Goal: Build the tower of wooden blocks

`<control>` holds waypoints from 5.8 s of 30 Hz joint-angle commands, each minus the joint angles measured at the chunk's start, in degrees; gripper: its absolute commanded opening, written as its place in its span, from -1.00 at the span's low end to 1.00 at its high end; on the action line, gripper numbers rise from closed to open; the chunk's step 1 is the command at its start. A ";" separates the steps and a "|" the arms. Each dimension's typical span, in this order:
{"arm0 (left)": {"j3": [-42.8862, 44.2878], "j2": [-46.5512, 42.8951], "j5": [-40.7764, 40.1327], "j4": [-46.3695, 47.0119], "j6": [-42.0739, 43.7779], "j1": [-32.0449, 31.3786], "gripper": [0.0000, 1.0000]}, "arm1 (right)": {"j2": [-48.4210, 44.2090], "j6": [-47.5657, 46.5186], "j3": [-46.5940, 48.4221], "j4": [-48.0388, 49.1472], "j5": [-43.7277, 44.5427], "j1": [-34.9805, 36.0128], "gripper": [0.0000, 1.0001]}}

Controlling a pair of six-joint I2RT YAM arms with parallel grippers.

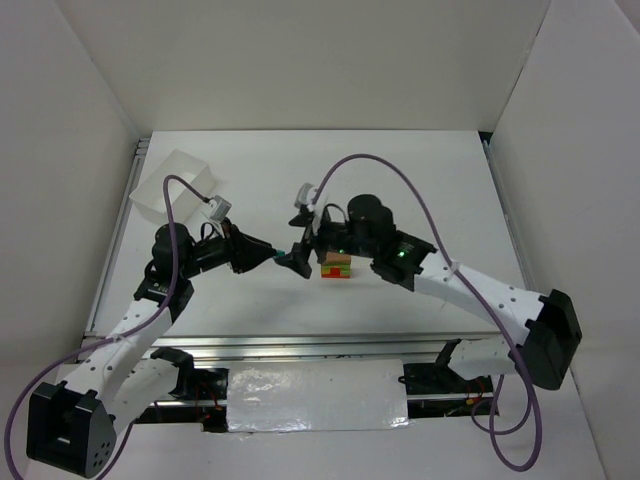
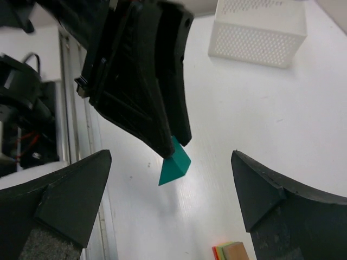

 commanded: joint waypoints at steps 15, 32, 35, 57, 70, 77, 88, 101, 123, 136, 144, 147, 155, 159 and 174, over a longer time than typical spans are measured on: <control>3.73 4.14 25.73 19.72 15.18 -0.57 -0.96 | -1.07 -0.30 0.10 -4.63 -30.64 -14.41 0.99; 4.52 0.72 24.86 14.45 20.54 -1.45 -0.96 | 7.29 -0.74 6.26 -6.83 -31.36 -9.67 0.48; 4.52 0.46 24.68 13.57 21.42 -1.53 -0.96 | 6.32 -0.39 5.38 -6.21 -31.45 -9.67 0.35; 3.73 -1.65 23.89 12.08 23.70 -1.45 -0.21 | 4.91 -0.48 7.66 -9.20 -30.31 -8.79 -0.44; -2.24 -12.18 14.15 14.11 19.05 -1.45 0.99 | 2.10 -19.25 18.46 -25.51 -1.60 -12.13 -0.50; -1.98 -14.93 4.74 1.45 20.01 -1.36 0.99 | 8.85 -32.19 34.98 -45.04 6.87 -11.43 -0.50; -3.21 -14.84 1.13 -1.37 19.13 -1.54 0.99 | 20.19 -41.95 37.46 -62.09 17.69 -8.79 -0.43; -1.81 -9.75 0.95 -3.48 23.00 -1.45 0.99 | 26.97 -47.24 32.54 -69.93 13.47 -7.29 -0.41; -1.20 -7.37 0.78 -3.30 24.14 -1.45 0.98 | 30.93 -37.04 33.33 -63.69 21.38 -7.73 -0.36; -3.39 -10.62 -4.22 -1.38 22.57 -1.54 0.99 | 31.98 -32.12 34.91 -61.93 21.73 -7.21 -0.36; -3.83 -10.88 -22.07 -1.37 16.85 -1.45 0.99 | 31.37 -31.15 35.00 -61.93 21.20 -6.59 -0.37; -3.65 -11.06 -26.88 -1.90 15.45 -1.36 0.99 | 31.28 -30.71 34.56 -61.76 21.29 -6.33 -0.38; -4.79 -14.22 -40.62 -2.95 11.14 -1.27 0.99 | 31.19 -30.27 34.30 -61.23 21.73 -5.98 -0.37; -4.36 -13.52 -40.62 -3.39 10.78 -1.36 0.99 | 31.10 -30.18 33.24 -60.35 23.22 -5.80 -0.36; -3.92 -12.03 -40.62 -3.31 10.96 -1.36 0.99 | 30.40 -30.53 31.49 -60.88 22.52 -5.80 -0.33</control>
